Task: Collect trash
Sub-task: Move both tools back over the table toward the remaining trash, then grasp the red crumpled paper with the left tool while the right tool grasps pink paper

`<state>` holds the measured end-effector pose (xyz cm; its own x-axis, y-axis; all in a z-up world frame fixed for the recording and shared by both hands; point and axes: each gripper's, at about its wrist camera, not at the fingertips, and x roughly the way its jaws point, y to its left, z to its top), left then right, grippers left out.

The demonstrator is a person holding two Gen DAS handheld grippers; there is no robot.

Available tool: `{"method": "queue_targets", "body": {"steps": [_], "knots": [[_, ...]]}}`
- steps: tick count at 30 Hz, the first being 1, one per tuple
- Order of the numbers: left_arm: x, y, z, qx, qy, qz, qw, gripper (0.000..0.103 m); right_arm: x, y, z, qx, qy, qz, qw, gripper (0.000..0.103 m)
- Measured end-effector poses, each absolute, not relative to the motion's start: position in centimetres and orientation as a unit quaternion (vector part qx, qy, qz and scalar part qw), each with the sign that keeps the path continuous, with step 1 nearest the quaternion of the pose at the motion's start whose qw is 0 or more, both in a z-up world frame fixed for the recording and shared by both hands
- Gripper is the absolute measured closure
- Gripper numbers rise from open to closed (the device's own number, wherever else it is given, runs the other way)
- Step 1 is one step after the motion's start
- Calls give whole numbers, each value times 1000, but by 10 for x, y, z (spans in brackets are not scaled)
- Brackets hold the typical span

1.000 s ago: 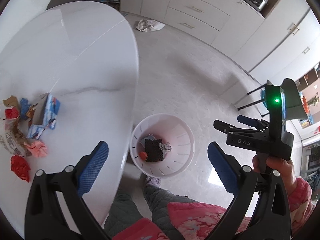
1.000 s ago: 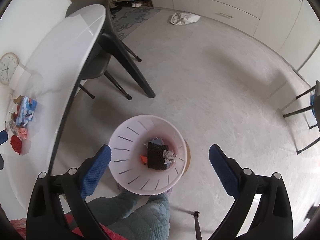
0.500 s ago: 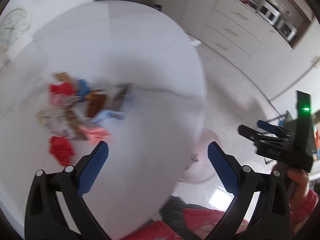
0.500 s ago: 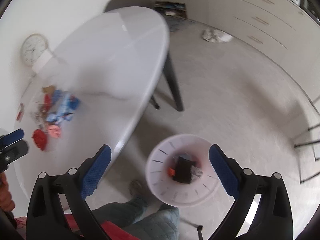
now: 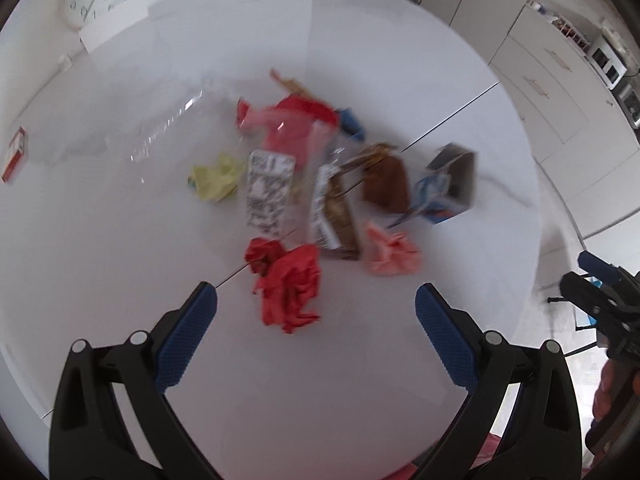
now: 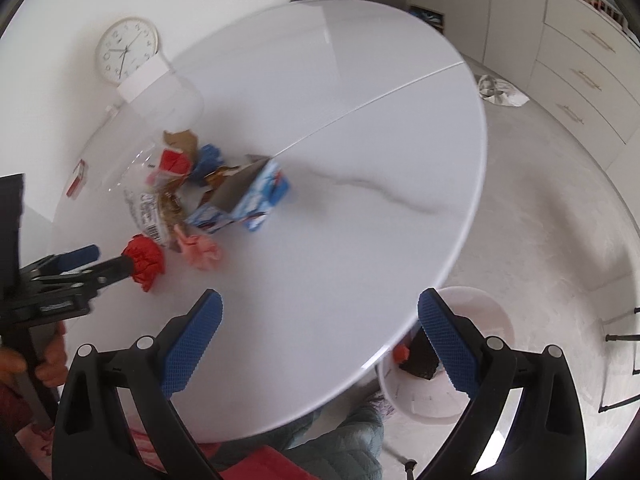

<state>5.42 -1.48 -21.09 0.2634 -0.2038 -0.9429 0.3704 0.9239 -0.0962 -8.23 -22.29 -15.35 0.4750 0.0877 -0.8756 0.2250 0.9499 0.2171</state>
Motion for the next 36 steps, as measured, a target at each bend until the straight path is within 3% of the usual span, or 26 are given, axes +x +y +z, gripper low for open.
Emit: {"method": "queue_targets", "body": {"steps": [7, 21, 25, 34, 36], "knots": [[72, -12, -253, 104, 596, -189, 774, 10, -70, -194, -157, 142, 524, -38, 839, 5], [81, 1, -269, 112, 591, -196, 774, 66, -44, -148, -158, 92, 538, 5, 838, 5], [78, 16, -257, 98, 587, -192, 780, 70, -24, -131, -170, 80, 544, 36, 835, 5], [70, 45, -220, 75, 563, -180, 803, 70, 10, -97, -198, 41, 566, 77, 820, 29], [69, 47, -216, 71, 560, -181, 805, 70, 16, -93, -201, 36, 568, 79, 818, 38]]}}
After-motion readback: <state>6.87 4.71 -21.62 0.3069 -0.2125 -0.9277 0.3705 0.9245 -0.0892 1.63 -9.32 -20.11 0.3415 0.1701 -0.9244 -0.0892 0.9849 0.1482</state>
